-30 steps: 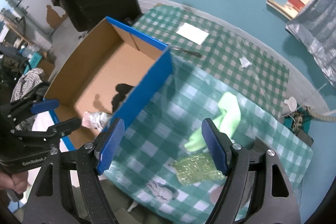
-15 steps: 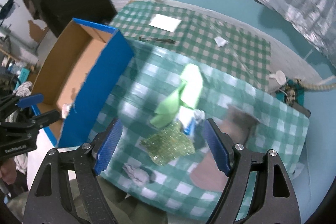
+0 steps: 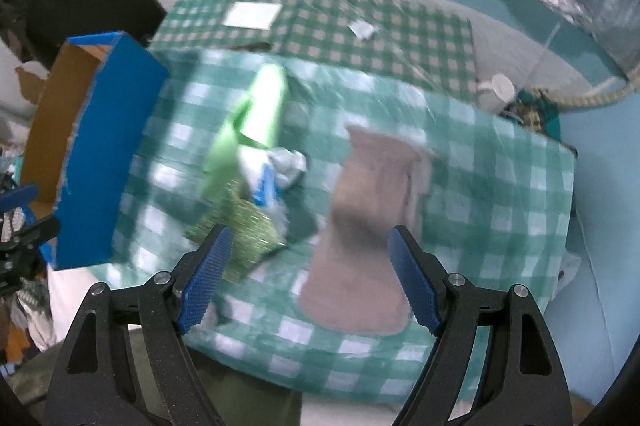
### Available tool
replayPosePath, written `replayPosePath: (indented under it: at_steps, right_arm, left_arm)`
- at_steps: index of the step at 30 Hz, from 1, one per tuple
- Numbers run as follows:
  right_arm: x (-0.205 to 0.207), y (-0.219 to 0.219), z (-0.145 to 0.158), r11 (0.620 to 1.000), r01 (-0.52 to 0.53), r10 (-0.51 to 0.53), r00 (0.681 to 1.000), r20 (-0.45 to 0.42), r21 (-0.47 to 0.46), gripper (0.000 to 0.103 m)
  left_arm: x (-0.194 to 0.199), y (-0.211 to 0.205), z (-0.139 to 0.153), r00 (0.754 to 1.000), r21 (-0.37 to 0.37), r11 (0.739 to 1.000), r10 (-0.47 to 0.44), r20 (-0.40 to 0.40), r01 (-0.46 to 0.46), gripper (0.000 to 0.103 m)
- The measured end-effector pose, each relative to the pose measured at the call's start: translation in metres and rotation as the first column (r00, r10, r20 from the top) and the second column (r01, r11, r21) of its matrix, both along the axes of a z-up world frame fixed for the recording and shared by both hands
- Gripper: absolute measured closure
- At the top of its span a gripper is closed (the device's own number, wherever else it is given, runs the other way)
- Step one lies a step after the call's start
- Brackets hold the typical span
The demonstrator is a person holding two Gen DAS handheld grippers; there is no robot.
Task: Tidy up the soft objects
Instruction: 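Move both tools back over the table toward the mitten and grey sock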
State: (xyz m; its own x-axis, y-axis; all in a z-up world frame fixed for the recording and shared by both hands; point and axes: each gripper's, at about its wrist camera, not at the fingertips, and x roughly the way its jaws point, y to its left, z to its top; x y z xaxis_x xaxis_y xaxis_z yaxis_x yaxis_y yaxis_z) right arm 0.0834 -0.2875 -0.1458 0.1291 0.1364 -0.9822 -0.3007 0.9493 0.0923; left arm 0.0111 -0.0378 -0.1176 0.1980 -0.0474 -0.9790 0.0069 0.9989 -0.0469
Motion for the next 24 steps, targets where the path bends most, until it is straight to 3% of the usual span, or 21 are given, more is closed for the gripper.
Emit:
replayPosePath:
  at_steps: [11,24]
  right_arm:
    - [-0.002,-0.052,-0.054,0.996,0.086,-0.089,0.992,-0.087,-0.040,0.022]
    - [0.000,-0.093,-0.089,0.990,0.127,-0.119,0.985,-0.128,0.060,0.021]
  left_arm:
    - [0.001,-0.029,-0.025,0.994,0.031,0.995,-0.096,-0.048,0.097,0.031]
    - [0.000,-0.058,-0.050,0.984,0.029,0.986,-0.159,-0.086,0.162,0.031]
